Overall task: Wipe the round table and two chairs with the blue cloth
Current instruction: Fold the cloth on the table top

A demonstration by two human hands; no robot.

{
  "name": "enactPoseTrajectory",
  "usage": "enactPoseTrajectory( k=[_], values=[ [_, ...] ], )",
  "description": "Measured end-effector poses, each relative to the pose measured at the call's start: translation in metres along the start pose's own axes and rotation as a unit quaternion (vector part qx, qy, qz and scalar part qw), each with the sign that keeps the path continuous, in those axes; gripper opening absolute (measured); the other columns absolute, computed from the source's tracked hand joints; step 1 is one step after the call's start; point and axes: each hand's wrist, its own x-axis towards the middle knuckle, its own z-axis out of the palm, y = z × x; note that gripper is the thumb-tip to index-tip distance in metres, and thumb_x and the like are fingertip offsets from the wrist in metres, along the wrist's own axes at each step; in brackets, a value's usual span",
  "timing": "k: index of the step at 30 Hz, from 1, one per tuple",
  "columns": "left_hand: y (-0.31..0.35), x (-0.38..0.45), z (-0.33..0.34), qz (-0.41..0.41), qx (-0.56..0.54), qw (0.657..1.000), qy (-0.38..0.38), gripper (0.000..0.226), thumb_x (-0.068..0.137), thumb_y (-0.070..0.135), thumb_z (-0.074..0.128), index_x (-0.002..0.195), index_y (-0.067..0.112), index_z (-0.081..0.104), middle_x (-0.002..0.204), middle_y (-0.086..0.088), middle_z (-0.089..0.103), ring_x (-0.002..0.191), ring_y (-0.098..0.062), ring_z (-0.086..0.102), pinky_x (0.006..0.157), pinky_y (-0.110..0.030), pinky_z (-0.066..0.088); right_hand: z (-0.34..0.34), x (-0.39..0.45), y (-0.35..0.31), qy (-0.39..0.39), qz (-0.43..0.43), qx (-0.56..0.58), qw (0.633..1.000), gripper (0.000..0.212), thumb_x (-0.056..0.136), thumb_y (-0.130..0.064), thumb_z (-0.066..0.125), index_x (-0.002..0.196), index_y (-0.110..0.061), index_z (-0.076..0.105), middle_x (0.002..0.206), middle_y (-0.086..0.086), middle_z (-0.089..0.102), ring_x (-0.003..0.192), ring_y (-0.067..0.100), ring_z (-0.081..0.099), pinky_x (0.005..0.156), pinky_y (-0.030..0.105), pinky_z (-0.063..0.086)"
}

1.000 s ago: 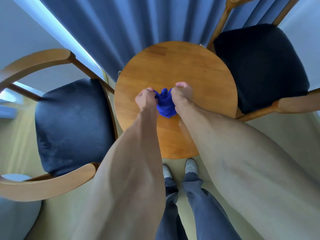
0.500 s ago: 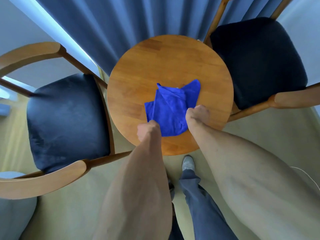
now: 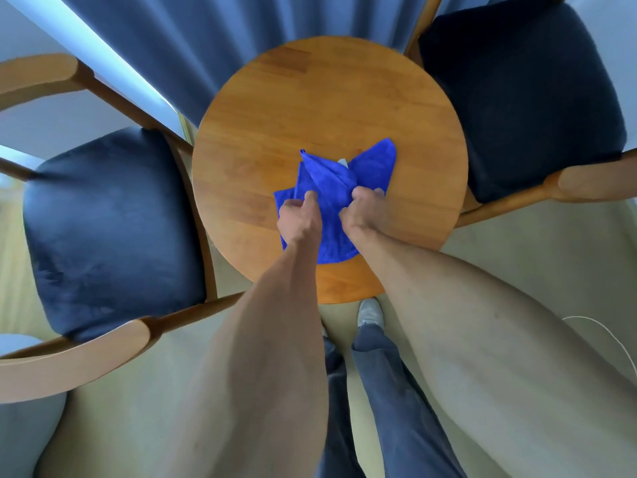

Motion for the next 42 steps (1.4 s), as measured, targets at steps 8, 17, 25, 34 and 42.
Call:
enactPoseTrajectory(
  k=[8,17,25,34,42],
  values=[
    [-0.013,-0.005,-0.004,-0.101,-0.087,0.991,-0.032,0.057,0.06,0.047,0.072,0.104,0.011,0.064,0.092,-0.005,0.07,0.08,-0.024,0.067,0.078,-0.037,0.057,0.006,-0.028,0.019,-0.087,-0.307,-0.01,0.948,0.01,0.072,-0.017,0.048,0.076,-0.016,0.058,0.069,0.001,0.063,0.073,0.03,0.059,0.054,0.03,0.032],
    [-0.041,-0.017,-0.024,-0.086,0.107,0.985,0.104,0.031,0.079,0.028,0.047,0.106,0.016,0.056,0.103,-0.007,0.066,0.092,-0.033,0.064,0.089,-0.043,0.053,0.01,0.0,0.023,0.045,0.069,0.074,0.994,0.032,0.089,-0.022,0.054,0.118,-0.01,0.057,0.122,0.012,0.057,0.111,0.032,0.055,0.086,0.039,0.046],
    [-0.042,-0.02,-0.013,-0.05,0.223,0.972,0.049,0.084,0.07,0.056,0.076,0.126,0.008,0.037,0.12,-0.012,0.055,0.105,-0.035,0.06,0.089,-0.046,0.052,0.024,-0.017,0.023,-0.016,0.164,0.098,0.981,0.041,0.079,-0.042,0.066,0.103,-0.009,0.061,0.1,0.009,0.068,0.085,0.031,0.064,0.072,0.035,0.053],
    [-0.003,0.006,-0.026,0.042,0.086,0.995,-0.02,0.022,0.071,0.016,0.058,0.093,0.015,0.058,0.075,0.0,0.058,0.078,-0.031,0.058,0.071,-0.039,0.054,0.022,-0.016,0.004,0.044,0.054,0.194,0.979,0.045,0.085,-0.016,0.058,0.13,-0.018,0.054,0.127,0.001,0.058,0.107,0.022,0.059,0.079,0.023,0.038],
    [0.081,0.007,-0.033,0.363,0.234,0.9,0.05,0.045,0.063,0.01,0.047,0.106,0.023,0.053,0.08,0.003,0.062,0.077,-0.025,0.053,0.061,-0.031,0.032,-0.004,0.005,-0.029,-0.013,0.216,0.555,0.803,0.028,0.094,-0.032,0.044,0.098,-0.011,0.062,0.089,0.014,0.074,0.082,0.029,0.072,0.091,0.039,0.051]
  ],
)
